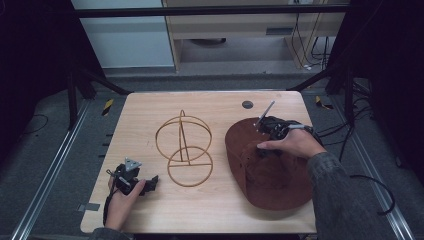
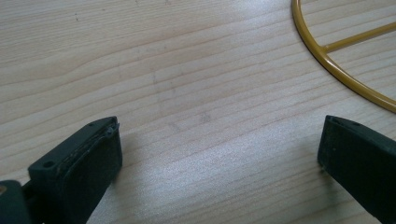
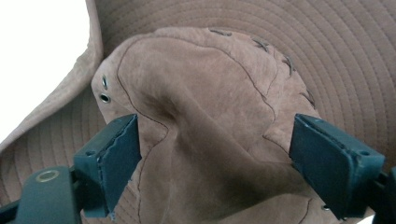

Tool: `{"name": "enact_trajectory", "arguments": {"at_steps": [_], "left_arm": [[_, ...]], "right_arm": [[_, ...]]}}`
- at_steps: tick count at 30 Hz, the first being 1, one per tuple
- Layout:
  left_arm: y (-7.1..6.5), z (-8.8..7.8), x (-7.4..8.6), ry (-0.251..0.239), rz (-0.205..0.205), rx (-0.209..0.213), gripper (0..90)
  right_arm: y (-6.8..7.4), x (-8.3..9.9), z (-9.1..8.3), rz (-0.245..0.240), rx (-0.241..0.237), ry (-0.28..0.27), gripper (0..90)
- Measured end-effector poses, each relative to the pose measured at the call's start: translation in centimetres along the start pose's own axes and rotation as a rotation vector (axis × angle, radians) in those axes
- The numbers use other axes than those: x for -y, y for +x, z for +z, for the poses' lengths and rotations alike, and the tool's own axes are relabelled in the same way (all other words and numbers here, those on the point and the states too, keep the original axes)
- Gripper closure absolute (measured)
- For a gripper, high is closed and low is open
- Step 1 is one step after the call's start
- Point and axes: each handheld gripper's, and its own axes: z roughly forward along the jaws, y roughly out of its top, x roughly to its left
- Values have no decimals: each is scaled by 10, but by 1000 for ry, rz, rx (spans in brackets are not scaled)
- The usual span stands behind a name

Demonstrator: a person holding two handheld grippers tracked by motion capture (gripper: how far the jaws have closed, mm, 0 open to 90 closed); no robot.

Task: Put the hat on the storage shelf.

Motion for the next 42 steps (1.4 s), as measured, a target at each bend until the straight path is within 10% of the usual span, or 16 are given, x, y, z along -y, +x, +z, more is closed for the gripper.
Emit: {"name": "enact_trajectory", "arguments": {"at_steps": [42], "left_arm": [[0, 0, 1, -3, 3, 0, 0]], "right_arm": [[-1, 14, 8, -39, 13, 18, 335]]}}
